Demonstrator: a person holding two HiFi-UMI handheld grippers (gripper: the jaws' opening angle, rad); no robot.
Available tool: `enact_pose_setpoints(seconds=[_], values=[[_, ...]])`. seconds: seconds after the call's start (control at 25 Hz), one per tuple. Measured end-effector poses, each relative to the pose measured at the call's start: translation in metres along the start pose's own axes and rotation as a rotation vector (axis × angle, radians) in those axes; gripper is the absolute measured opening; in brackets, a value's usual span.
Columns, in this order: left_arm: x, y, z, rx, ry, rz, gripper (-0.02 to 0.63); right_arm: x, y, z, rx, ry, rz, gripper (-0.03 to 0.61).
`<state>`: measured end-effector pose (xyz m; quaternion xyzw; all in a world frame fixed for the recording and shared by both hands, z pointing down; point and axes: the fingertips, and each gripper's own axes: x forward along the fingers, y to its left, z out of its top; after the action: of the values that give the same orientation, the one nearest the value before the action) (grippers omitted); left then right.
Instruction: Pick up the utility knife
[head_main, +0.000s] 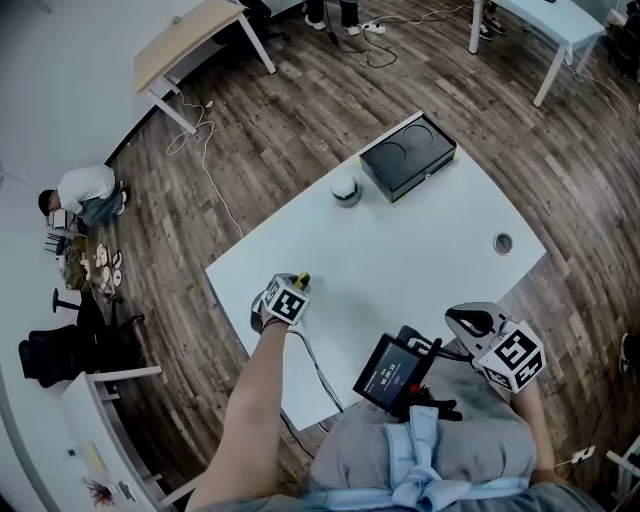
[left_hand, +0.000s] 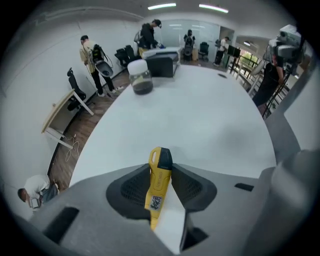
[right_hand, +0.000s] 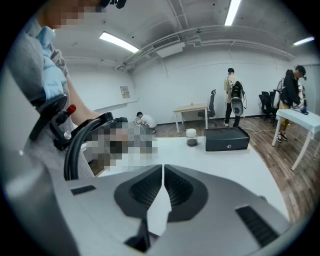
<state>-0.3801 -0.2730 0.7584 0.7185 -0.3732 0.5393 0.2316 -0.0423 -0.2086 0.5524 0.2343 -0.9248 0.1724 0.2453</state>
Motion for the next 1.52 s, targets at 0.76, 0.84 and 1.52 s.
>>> enact_pose_setpoints(seconds=[0.76, 0.84, 1.52], values=[[-0.135, -0.066, 0.111, -0.097, -0.586, 0.040, 0.134, 0.007, 0.022, 0.012, -0.094, -0.027, 0.138, 0.029], [-0.142, -0.077, 0.117, -0.105, -0.629, 0.022, 0.133, 0.008, 0.024, 0.013, -0.104, -0.026, 0.148, 0.029], [-0.235, -0.139, 0.142, -0.056, -1.022, -0.037, 0.133, 0.009, 0.024, 0.021, -0.139, -0.051, 0.197, 0.029]])
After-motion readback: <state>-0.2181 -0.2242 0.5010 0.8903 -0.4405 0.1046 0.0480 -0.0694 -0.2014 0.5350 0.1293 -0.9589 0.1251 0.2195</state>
